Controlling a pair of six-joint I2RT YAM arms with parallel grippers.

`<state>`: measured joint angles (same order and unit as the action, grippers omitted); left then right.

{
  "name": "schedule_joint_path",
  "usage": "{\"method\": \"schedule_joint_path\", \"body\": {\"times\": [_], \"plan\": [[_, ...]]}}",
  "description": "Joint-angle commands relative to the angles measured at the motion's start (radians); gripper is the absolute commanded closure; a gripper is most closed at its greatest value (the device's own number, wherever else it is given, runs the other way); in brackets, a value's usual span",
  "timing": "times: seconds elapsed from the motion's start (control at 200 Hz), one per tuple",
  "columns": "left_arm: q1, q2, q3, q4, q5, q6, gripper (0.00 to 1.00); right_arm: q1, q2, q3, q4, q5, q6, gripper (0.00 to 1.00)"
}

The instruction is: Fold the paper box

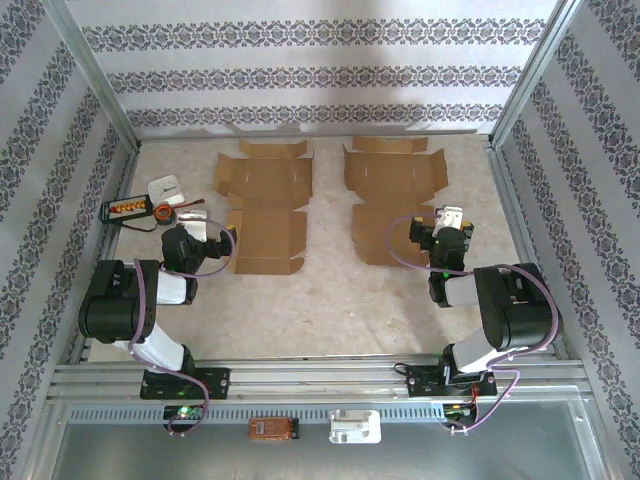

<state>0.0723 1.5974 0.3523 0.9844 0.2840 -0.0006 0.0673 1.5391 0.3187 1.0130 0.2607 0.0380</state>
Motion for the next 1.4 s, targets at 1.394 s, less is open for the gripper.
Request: {"method": "schedule_joint_path", "body": {"times": [1.394], "plan": [[-0.536, -0.690, 0.267, -1.087, 0.070, -0.610, 0.00, 0.034, 0.245, 1.141, -1.428, -0.281, 0.264, 0.02]]}}
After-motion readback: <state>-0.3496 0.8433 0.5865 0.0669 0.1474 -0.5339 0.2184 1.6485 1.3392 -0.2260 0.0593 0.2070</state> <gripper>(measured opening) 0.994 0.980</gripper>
